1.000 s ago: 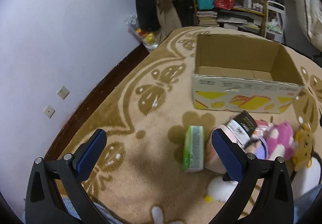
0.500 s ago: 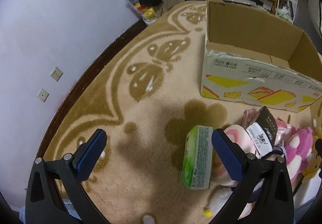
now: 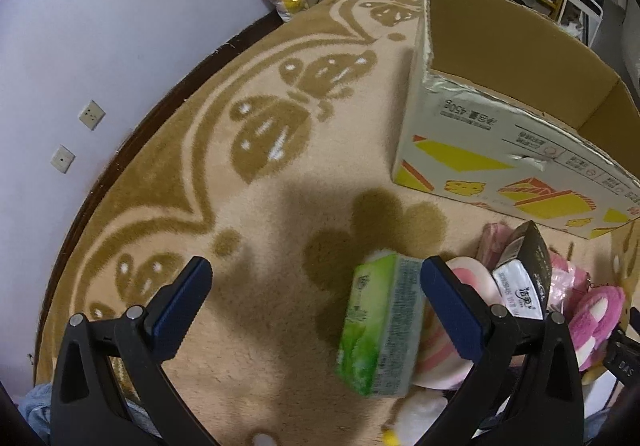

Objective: Organize soft objects
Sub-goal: 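Grasp the green tissue pack with left tool while right tool grasps yellow plush dog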

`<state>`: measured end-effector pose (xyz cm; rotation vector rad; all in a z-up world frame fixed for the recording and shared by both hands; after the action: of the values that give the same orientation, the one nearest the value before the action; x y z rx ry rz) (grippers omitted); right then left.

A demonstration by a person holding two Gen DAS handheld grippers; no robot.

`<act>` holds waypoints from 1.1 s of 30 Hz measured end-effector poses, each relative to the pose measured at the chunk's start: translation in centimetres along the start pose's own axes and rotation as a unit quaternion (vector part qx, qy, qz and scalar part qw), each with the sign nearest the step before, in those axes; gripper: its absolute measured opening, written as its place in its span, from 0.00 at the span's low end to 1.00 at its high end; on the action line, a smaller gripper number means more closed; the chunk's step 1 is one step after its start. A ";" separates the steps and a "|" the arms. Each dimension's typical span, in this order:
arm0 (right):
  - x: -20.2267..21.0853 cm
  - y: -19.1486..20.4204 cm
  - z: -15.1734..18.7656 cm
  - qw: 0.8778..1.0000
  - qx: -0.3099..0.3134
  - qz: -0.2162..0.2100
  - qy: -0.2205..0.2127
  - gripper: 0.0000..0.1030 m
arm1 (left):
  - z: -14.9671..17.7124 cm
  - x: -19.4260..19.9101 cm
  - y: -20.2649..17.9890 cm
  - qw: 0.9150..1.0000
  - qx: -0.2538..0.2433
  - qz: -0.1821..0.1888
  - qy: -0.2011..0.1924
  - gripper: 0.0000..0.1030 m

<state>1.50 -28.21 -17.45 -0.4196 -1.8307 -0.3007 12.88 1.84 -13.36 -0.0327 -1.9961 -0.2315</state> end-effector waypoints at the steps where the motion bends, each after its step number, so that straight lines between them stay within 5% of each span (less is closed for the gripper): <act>1: -0.3 -0.1 0.0 1.000 -0.004 -0.004 0.006 0.98 | 0.0 0.0 -0.1 1.000 -0.002 0.000 0.001 1.00; 7: -1.3 -0.3 -0.2 0.999 -0.013 -0.017 0.032 0.84 | 0.2 0.1 -0.5 1.000 -0.007 0.002 0.005 1.00; 17: -2.4 -0.6 -0.6 0.998 -0.023 -0.029 0.044 0.83 | 0.7 -0.2 -0.6 1.000 -0.011 0.007 0.021 1.00; 19: -2.5 -0.6 -0.5 0.998 -0.023 -0.029 0.043 0.81 | 1.0 -0.9 -0.5 0.999 -0.010 0.005 0.037 0.93; 24: -1.7 -0.5 -0.1 0.999 -0.021 -0.031 0.040 0.72 | 1.7 -2.2 -0.6 0.995 -0.001 0.058 0.078 0.26; 33: 1.4 -0.9 -0.7 0.998 -0.026 -0.051 -0.014 0.66 | 0.9 0.8 -0.5 0.999 0.001 0.051 0.004 0.25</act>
<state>1.37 -29.17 -15.94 -0.3681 -1.8789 -0.4153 11.66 1.39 -13.04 -0.1331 -1.9808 -0.1641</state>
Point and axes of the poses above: each gripper's, at about its wrist camera, not at the fingertips, and x roughly against the way its jaws point, y to its left, z to its underside, the point moved 2 cm from there along -x, roughly the way its jaws point, and after that the axes turned 3 degrees about -x, right-handed, at the moved point
